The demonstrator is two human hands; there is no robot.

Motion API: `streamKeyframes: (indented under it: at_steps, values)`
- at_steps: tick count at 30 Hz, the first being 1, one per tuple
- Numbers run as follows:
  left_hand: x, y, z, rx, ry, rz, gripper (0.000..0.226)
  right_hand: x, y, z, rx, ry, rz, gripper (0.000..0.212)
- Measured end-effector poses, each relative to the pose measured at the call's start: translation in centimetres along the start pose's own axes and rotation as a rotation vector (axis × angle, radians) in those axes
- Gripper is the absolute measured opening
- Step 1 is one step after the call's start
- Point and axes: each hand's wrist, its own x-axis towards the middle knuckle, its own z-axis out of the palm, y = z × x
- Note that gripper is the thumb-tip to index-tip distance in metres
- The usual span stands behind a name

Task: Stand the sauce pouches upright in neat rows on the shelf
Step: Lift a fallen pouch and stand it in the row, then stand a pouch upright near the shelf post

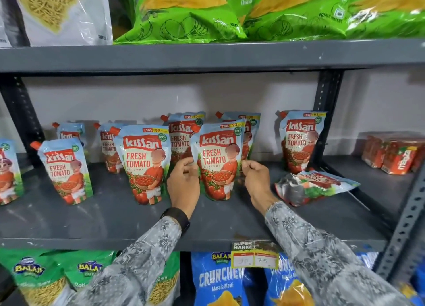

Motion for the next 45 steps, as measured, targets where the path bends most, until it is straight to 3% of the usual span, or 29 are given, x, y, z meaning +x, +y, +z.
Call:
streamKeyframes:
  at_steps: [6,9,12,15,17,21,23,27,31,34,37,41,45]
  values:
    - [-4.0,2.7,0.0,-0.159,0.08,0.028,0.016,-2.6,-2.9,-2.8,-0.102,0.0,-0.177,0.029]
    - [-6.2,5.5,1.8,-0.153,-0.107,0.193,0.015,-4.0,-5.6,-5.9,-0.112,0.001,-0.322,0.026]
    - [-6.9,9.1,6.5,-0.09,-0.439,0.327,0.017,-4.4,-7.7,-10.6,-0.093,0.178,-0.356,0.025]
    - [-6.1,10.9,11.7,0.057,-0.664,0.318,0.022,-4.0,-7.9,-14.2,0.017,0.395,-0.191,0.022]
    - [-5.1,11.1,15.6,0.186,-0.742,0.233,0.025,-3.5,-7.1,-16.6,0.057,0.49,-0.005,0.033]
    - [-2.5,10.0,20.7,0.315,-0.932,-0.188,0.034,-3.3,-6.0,-19.2,0.244,0.47,0.355,0.039]
    - [-1.9,9.4,21.3,0.358,-0.993,-0.275,0.014,-3.4,-6.0,-19.2,0.345,0.422,0.421,0.039]
    - [-1.7,8.0,22.5,0.28,-1.038,-0.491,0.028,-3.1,-6.3,-18.7,0.394,0.339,0.478,0.038]
    - [-3.0,8.6,21.1,0.167,-1.109,-0.747,0.021,-3.6,-6.5,-18.7,0.379,0.332,0.56,0.03]
    - [-4.1,9.1,19.8,0.044,-1.144,-0.824,0.022,-3.9,-6.6,-18.9,0.372,0.313,0.633,0.022]
    - [-5.4,9.4,19.1,-0.094,-1.06,-0.818,0.028,-4.4,-6.8,-18.5,0.425,0.338,0.596,0.031]
    - [-5.8,9.8,18.1,-0.295,-0.945,-0.807,0.025,-4.5,-7.1,-17.5,0.499,0.274,0.398,0.037]
    - [-4.0,10.8,17.3,-0.309,-0.767,-0.509,0.019,-3.7,-8.9,-16.0,0.517,0.245,0.205,0.035]
